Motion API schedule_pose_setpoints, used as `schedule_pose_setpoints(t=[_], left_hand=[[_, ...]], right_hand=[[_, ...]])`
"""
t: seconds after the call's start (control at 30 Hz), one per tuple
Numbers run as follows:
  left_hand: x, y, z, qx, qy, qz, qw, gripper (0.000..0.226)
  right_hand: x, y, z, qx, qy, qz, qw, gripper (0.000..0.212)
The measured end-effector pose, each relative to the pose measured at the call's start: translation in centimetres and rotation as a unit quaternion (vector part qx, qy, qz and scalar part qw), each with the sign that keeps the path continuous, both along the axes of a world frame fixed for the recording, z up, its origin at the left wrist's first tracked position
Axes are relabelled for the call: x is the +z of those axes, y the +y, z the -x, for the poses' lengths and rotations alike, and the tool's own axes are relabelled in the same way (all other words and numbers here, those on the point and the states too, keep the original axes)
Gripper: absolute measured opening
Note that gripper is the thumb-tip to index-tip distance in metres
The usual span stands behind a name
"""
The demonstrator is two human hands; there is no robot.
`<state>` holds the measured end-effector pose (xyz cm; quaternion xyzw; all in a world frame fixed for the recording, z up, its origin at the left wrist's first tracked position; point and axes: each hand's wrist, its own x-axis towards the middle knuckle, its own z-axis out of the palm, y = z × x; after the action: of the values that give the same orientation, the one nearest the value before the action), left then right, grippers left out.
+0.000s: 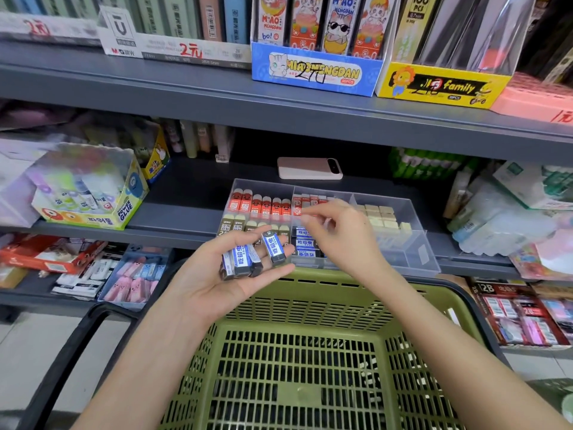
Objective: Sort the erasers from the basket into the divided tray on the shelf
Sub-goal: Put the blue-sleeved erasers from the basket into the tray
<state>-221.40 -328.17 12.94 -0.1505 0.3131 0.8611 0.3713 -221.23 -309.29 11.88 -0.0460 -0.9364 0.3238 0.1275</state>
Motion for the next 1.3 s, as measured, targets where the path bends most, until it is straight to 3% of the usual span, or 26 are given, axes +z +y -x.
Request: schedule_pose_setpoints(t=[0.07, 0.17, 0.23, 0.37, 0.47, 0.53, 0.67, 0.77, 0.93, 1.07, 1.2, 1.23, 1.3], left_hand=[[0.0, 0.0, 0.1, -0.02, 0.003, -0.005, 1.0, 0.044], [0.1, 0.1, 0.1, -0.039, 0.012, -0.012, 0.999, 0.048], [0.2, 0.2, 0.0, -0.043, 0.013, -0.012, 0.999, 0.05], [0.4, 0.4, 0.1, -0.014, -0.008, -0.018, 1.0, 0.053], [0.6, 0.2, 0.4, 0.015, -0.025, 0.033, 0.999, 0.048], [0.6, 0.1, 0.5, 0.016, -0.03, 0.056, 0.998, 0.037], [0.7, -0.1, 0.4, 0.026, -0.039, 0.031, 0.998, 0.022], [0.8, -0.4, 0.3, 0.041, -0.044, 0.012, 0.998, 0.033], [0.7, -0.5, 0.0, 0.024, -0.034, 0.025, 0.999, 0.048], [0.5, -0.7, 0.1, 0.017, -0.025, 0.026, 0.999, 0.053], [0.3, -0.6, 0.2, -0.013, -0.011, 0.036, 0.999, 0.052], [0.3, -0.6, 0.2, -0.019, -0.009, 0.034, 0.999, 0.049], [0.2, -0.5, 0.2, -0.027, -0.003, 0.027, 0.999, 0.039]], right_hand=[[1.1, -0.8, -0.6, 0.096, -0.016, 0.074, 0.993, 0.027], [2.1, -1.5, -1.2, 0.192, -0.09, 0.024, 0.977, 0.023], [2.6, -1.5, -1.4, 0.208, -0.097, 0.046, 0.972, 0.018], [2.8, -0.2, -0.8, 0.103, -0.06, 0.308, 0.944, 0.011], [1.9, 1.2, 0.4, -0.059, -0.004, 0.379, 0.924, 0.012], [0.8, 1.4, 1.2, -0.131, -0.005, 0.347, 0.929, 0.014], [-1.4, 0.9, 1.8, -0.178, -0.011, 0.18, 0.967, 0.015], [-1.8, 0.3, 1.9, -0.203, 0.021, 0.101, 0.974, 0.019], [-2.4, -0.7, 1.9, -0.231, -0.007, 0.032, 0.972, 0.026], [-2.4, -0.9, 2.0, -0.229, -0.016, -0.015, 0.973, 0.029], [-1.8, -0.8, 1.4, -0.187, -0.02, -0.122, 0.975, 0.03], [-1.4, -0.8, 1.1, -0.169, -0.004, -0.119, 0.978, 0.024], [-0.3, -0.7, 0.2, -0.081, 0.043, -0.019, 0.996, 0.015]])
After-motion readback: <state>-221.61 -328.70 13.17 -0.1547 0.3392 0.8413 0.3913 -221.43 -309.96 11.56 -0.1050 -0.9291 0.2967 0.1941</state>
